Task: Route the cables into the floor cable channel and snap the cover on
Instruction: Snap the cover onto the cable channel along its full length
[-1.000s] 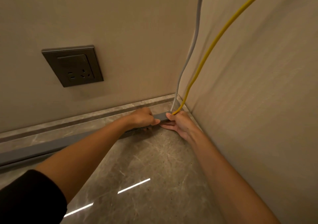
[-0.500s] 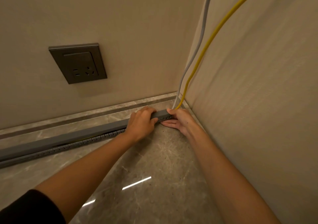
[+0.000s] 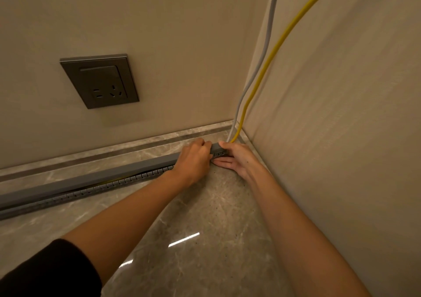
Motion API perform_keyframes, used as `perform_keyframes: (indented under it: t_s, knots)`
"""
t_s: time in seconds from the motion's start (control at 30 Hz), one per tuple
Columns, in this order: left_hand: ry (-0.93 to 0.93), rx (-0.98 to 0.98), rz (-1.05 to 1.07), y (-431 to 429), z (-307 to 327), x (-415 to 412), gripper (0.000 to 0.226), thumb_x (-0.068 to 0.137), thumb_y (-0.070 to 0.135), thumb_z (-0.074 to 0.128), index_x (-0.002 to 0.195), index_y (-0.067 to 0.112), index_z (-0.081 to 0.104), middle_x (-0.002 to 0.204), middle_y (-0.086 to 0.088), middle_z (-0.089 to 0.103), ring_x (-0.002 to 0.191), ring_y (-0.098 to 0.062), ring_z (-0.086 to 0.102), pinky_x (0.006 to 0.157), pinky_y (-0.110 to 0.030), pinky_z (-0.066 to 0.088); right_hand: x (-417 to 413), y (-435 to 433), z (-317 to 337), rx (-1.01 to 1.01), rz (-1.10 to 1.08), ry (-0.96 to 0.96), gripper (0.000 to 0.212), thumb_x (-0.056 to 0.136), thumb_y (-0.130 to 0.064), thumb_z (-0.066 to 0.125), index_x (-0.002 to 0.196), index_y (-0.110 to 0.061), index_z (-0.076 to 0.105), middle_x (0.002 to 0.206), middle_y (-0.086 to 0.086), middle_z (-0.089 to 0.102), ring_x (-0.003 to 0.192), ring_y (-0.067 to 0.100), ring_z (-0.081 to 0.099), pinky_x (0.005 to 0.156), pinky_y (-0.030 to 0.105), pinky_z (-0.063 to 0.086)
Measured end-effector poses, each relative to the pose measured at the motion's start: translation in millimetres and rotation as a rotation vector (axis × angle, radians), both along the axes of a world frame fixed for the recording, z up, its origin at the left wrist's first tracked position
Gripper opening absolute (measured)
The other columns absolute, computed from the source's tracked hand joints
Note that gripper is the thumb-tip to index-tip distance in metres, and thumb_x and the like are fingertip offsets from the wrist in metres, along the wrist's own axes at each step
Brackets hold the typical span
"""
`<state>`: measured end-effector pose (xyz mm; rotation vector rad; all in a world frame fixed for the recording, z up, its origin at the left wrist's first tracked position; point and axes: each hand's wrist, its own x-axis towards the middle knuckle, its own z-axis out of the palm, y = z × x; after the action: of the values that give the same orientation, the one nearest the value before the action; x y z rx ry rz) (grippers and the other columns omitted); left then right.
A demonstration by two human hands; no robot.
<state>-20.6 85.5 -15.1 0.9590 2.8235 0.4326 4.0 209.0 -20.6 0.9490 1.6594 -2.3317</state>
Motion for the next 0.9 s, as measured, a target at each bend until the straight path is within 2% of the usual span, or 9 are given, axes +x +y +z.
perform_keyframes:
  t_s: [0.07, 0.17, 0.23, 0.3, 0.37, 0.5, 0.6, 0.7, 0.9]
  knots:
    - [0.015, -0.008, 0.015, 3, -1, 2, 0.03, 0.093, 0.013, 0.044, 0.12, 0.002, 0.047, 0.121, -0.019, 0.052, 0.111, -0.036, 0.049, 0.089, -0.043, 0.041, 1, 0, 0, -0.008, 0.011, 0.005, 0.007, 0.092, -0.011, 0.053, 0.093, -0.005, 0.053, 0.083, 0.014, 0.059, 0.071, 0.026, 0.061, 0.084, 0.039, 0.049]
    - [0.024, 0.003, 0.085, 8, -2, 5, 0.032, 0.09, 0.014, 0.047, 0.12, 0.005, 0.048, 0.123, -0.016, 0.053, 0.115, -0.033, 0.048, 0.092, -0.042, 0.037, 2, 1, -1, -0.022, 0.008, 0.017, 0.01, 0.092, -0.014, 0.053, 0.084, -0.008, 0.053, 0.082, 0.012, 0.059, 0.071, 0.025, 0.06, 0.082, 0.038, 0.051]
    - [0.027, 0.015, 0.139, 11, -2, 7, 0.033, 0.087, 0.015, 0.048, 0.119, 0.006, 0.049, 0.124, -0.013, 0.054, 0.117, -0.03, 0.048, 0.095, -0.04, 0.034, 3, 0, -2, -0.019, 0.007, 0.02, 0.009, 0.092, -0.016, 0.054, 0.092, -0.007, 0.055, 0.082, 0.012, 0.06, 0.07, 0.024, 0.061, 0.073, 0.033, 0.055]
    - [0.027, 0.027, 0.179, 15, -2, 8, 0.032, 0.086, 0.016, 0.048, 0.117, 0.007, 0.05, 0.122, -0.012, 0.055, 0.116, -0.029, 0.049, 0.095, -0.039, 0.032, 4, 0, -2, -0.015, 0.012, 0.023, 0.017, 0.092, -0.017, 0.054, 0.104, -0.006, 0.053, 0.083, 0.01, 0.061, 0.07, 0.022, 0.062, 0.061, 0.027, 0.056]
    - [0.03, 0.032, 0.201, 18, -3, 10, 0.033, 0.085, 0.017, 0.047, 0.116, 0.006, 0.05, 0.121, -0.012, 0.056, 0.115, -0.028, 0.049, 0.095, -0.039, 0.032, 4, 0, -1, -0.018, 0.02, 0.028, 0.02, 0.092, -0.018, 0.053, 0.108, -0.006, 0.052, 0.082, 0.009, 0.061, 0.069, 0.02, 0.062, 0.055, 0.024, 0.056]
    - [0.069, -0.01, 0.178, 17, -5, 7, 0.032, 0.087, 0.018, 0.047, 0.116, 0.006, 0.05, 0.121, -0.012, 0.055, 0.113, -0.029, 0.05, 0.095, -0.037, 0.033, 9, 2, -3, -0.056, 0.034, 0.072, 0.02, 0.093, -0.017, 0.052, 0.109, -0.005, 0.053, 0.086, 0.01, 0.063, 0.072, 0.02, 0.064, 0.058, 0.024, 0.058]
    - [0.059, -0.015, 0.14, 14, -5, 2, 0.03, 0.09, 0.017, 0.044, 0.118, 0.007, 0.05, 0.123, -0.014, 0.056, 0.114, -0.031, 0.051, 0.096, -0.038, 0.034, 15, 6, -8, -0.115, 0.081, 0.14, 0.018, 0.094, -0.005, 0.047, 0.109, -0.002, 0.055, 0.088, 0.011, 0.064, 0.067, 0.013, 0.07, 0.063, 0.02, 0.059]
    - [0.073, -0.026, 0.108, 12, -6, 1, 0.031, 0.092, 0.016, 0.042, 0.121, 0.007, 0.05, 0.124, -0.015, 0.055, 0.115, -0.032, 0.05, 0.096, -0.039, 0.034, 16, 6, -13, -0.055, 0.098, 0.155, 0.029, 0.094, 0.004, 0.042, 0.122, 0.006, 0.05, 0.086, 0.01, 0.064, 0.057, 0.004, 0.07, 0.063, 0.016, 0.058]
    - [0.084, -0.043, 0.07, 11, -9, -2, 0.032, 0.092, 0.016, 0.042, 0.121, 0.005, 0.049, 0.123, -0.016, 0.056, 0.115, -0.034, 0.05, 0.097, -0.04, 0.035, 15, 2, -14, 0.0, 0.094, 0.173, 0.032, 0.092, 0.006, 0.045, 0.124, 0.008, 0.048, 0.087, 0.007, 0.063, 0.057, 0.001, 0.068, 0.064, 0.015, 0.057]
